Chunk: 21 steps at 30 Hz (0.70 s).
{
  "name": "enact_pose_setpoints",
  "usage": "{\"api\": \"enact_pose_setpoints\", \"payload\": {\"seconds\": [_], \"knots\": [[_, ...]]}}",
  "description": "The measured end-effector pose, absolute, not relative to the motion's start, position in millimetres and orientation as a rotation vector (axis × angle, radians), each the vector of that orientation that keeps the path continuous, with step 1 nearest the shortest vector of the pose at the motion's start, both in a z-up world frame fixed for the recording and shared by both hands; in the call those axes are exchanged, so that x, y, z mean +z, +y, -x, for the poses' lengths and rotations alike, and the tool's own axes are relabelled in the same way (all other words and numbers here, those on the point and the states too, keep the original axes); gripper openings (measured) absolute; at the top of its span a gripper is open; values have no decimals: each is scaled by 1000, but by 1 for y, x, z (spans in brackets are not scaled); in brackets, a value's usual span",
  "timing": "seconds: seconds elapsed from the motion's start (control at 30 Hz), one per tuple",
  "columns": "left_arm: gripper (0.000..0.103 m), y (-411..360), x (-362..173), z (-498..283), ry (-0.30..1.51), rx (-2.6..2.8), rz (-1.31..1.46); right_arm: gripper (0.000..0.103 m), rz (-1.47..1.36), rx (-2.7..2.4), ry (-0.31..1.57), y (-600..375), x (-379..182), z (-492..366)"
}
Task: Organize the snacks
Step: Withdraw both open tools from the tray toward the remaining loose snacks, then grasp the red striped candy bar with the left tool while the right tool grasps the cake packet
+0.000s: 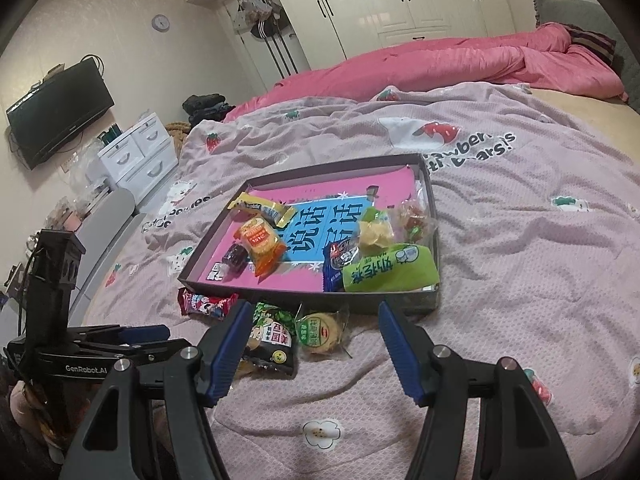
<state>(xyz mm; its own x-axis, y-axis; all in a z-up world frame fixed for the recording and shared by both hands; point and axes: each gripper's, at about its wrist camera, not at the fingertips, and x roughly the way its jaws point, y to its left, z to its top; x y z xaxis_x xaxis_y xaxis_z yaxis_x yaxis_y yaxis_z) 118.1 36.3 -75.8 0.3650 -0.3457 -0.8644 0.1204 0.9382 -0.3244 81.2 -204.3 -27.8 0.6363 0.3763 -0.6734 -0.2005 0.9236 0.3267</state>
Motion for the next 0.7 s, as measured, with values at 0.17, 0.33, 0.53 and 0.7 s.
{"api": "enact_pose_setpoints", "payload": {"seconds": [0.17,0.33,0.53,0.7], "knots": [[77,40,-85,-122,1198,-295,293,65,-248,337,833,-206,-32,-84],[77,46,-92,-128,1217,-262,375,65,-258,336,854,-206,-37,-87],[76,53,-95,-140,1209,-219,453,65,-261,328,880,-206,-44,-90],[73,58,-98,-152,1200,-197,535,65,-276,322,909,-208,-53,-94]]}}
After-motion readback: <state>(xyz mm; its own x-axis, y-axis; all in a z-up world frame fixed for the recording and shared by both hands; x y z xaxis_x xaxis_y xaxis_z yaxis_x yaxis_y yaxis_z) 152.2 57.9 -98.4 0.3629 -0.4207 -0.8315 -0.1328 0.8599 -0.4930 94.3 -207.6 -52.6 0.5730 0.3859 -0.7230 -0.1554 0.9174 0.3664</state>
